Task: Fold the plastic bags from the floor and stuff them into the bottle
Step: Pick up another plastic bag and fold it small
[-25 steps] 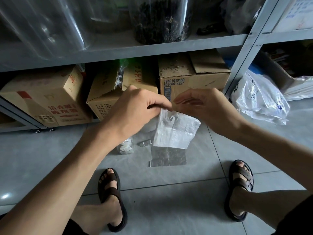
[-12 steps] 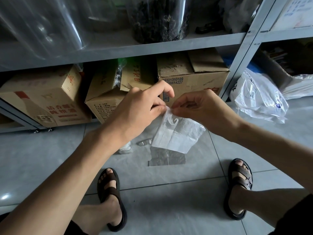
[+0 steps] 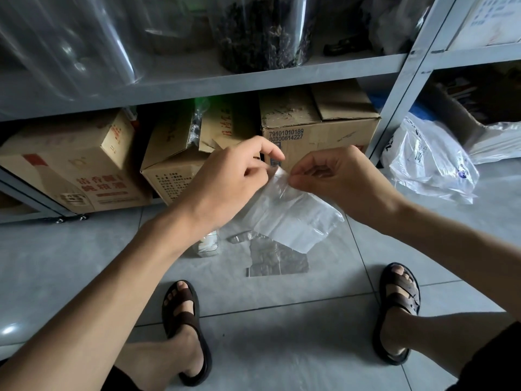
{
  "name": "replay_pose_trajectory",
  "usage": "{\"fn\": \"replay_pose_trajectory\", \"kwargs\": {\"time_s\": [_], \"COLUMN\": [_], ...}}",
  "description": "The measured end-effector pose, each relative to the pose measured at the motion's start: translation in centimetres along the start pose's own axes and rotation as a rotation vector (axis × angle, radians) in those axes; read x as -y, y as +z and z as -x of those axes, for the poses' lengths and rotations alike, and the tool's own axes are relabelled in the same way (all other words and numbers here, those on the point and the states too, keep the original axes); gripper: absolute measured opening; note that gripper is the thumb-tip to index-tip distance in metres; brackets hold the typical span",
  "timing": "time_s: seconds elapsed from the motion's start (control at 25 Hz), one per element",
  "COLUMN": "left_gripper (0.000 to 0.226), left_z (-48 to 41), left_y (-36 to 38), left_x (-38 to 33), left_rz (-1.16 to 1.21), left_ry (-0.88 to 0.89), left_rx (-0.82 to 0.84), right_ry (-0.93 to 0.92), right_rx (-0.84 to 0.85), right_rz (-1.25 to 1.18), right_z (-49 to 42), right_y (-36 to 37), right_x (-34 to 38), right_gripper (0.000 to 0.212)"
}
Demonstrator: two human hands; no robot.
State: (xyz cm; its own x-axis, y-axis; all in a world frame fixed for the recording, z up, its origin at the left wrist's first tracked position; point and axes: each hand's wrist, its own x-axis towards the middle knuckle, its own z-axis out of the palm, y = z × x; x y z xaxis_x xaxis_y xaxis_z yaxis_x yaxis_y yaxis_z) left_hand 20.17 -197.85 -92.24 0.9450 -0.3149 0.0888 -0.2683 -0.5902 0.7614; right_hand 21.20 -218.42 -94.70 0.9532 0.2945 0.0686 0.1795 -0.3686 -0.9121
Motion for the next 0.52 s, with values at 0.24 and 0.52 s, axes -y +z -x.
{"fn": "replay_pose_trajectory", "kwargs": {"time_s": [0.24, 0.52], "left_gripper": [0.015, 0.01], "left_z": [0.22, -0.05], "left_y": [0.78, 0.55], "left_x": [-0.58, -0.29], "left_rz": [0.06, -0.059], "left_ry": [0.006, 0.167], "left_rx": [-0.067, -0.258], "right_ry": [0.019, 0.032], "right_rx": [-0.053, 0.072], "right_rz": [-0.011, -0.083], "right_z": [0.13, 0.24], "right_y": [-0.04, -0.22], "right_x": [0.28, 0.37], "right_gripper": [0.005, 0.008]}}
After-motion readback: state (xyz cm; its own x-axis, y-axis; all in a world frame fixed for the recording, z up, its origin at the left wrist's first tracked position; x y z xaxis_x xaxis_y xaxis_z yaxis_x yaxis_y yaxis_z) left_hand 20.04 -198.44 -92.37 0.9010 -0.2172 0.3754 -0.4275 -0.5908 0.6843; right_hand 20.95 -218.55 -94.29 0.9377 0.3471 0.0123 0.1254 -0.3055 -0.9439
